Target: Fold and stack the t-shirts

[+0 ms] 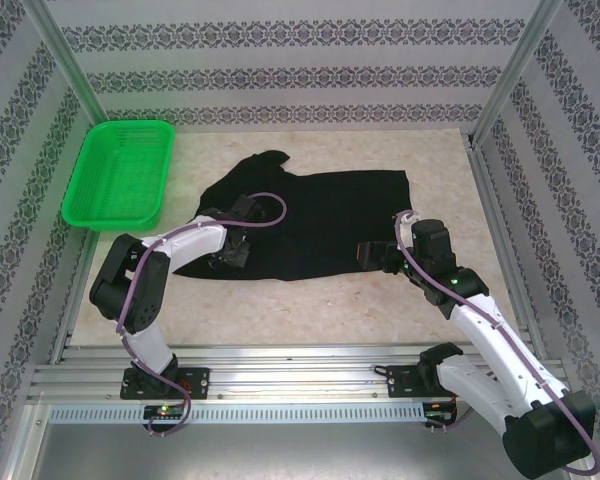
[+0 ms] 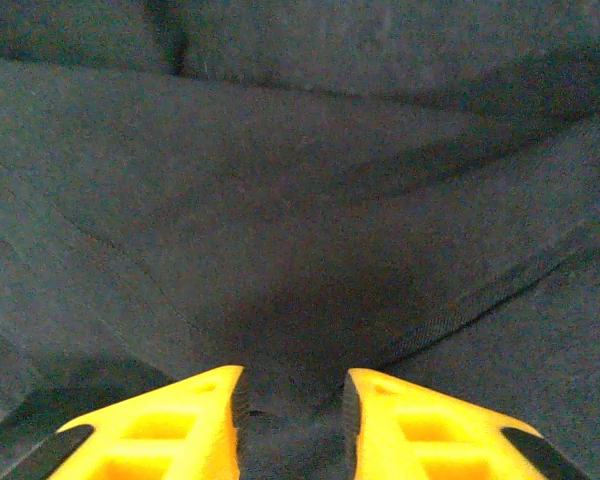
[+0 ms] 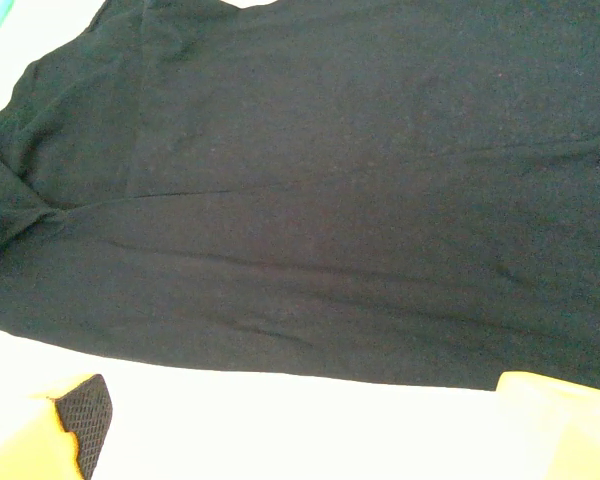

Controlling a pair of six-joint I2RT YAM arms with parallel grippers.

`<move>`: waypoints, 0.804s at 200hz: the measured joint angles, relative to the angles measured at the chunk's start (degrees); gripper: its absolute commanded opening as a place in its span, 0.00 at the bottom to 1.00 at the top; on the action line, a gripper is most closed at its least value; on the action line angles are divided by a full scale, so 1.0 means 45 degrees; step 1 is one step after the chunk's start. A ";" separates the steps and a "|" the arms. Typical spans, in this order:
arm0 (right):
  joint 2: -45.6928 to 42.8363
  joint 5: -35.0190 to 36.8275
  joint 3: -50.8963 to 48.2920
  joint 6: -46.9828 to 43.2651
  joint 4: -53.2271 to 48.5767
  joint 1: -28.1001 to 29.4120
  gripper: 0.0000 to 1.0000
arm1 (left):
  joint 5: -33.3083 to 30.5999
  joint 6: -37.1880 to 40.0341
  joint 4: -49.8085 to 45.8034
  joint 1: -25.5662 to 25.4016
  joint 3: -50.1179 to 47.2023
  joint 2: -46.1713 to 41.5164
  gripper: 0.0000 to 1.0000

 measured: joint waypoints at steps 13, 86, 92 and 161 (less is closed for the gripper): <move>0.0000 0.0000 0.0000 0.0000 0.0000 0.0000 0.98 | 0.0087 -0.0024 0.0000 0.0000 -0.0092 0.0000 0.35; -0.0097 0.0000 0.0000 0.0000 0.0000 -0.0005 0.98 | 0.0165 -0.0044 0.0015 0.0000 -0.0102 0.0180 0.29; -0.0107 0.0000 0.0000 0.0000 0.0000 -0.0005 0.98 | 0.0165 -0.0039 0.0015 0.0000 -0.0102 0.0248 0.29; -0.0165 0.0000 0.0000 0.0000 0.0000 -0.0005 0.98 | 0.0180 -0.0097 0.0073 0.0015 -0.0097 0.0617 0.15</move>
